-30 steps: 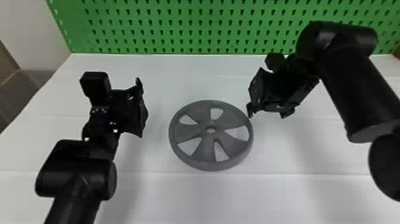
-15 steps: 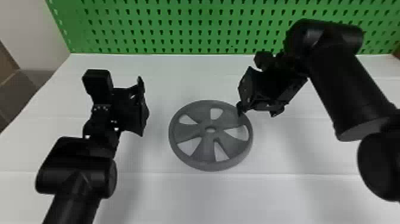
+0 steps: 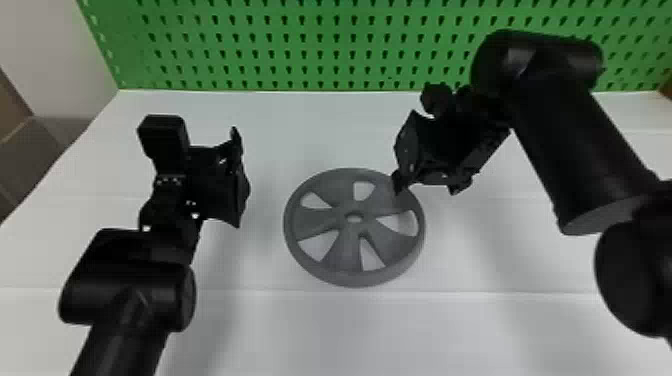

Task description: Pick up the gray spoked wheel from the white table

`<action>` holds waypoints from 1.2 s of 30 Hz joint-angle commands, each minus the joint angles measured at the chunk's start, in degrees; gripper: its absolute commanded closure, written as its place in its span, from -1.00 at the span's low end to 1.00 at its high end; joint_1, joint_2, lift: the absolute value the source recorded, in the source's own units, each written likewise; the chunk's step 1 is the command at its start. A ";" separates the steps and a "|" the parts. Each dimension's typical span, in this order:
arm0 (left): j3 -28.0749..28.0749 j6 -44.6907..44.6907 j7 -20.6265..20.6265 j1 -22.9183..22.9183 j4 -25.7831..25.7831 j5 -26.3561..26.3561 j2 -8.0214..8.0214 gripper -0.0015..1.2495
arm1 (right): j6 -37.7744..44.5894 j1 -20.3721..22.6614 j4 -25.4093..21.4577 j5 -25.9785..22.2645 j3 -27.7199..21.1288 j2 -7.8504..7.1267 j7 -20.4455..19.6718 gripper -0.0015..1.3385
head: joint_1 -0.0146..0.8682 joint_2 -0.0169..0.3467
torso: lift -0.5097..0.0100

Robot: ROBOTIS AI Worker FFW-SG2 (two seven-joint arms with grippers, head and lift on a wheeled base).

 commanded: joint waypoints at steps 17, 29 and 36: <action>0.02 0.00 0.00 -0.06 0.00 -0.02 0.08 -0.64 | 0.08 -0.37 0.09 0.09 -0.18 -0.09 0.02 -0.88 | 0.80 -0.59 | 0.59; -0.07 0.00 0.00 -0.06 0.00 0.07 0.08 -0.64 | 0.08 0.33 0.09 0.17 -0.27 -0.35 0.02 -0.87 | 0.80 -0.59 | 0.59; 0.02 0.00 0.00 -0.06 0.00 0.24 0.08 -0.64 | 0.08 1.56 0.09 0.17 -1.24 0.05 -0.06 -0.85 | 0.80 -0.59 | 0.59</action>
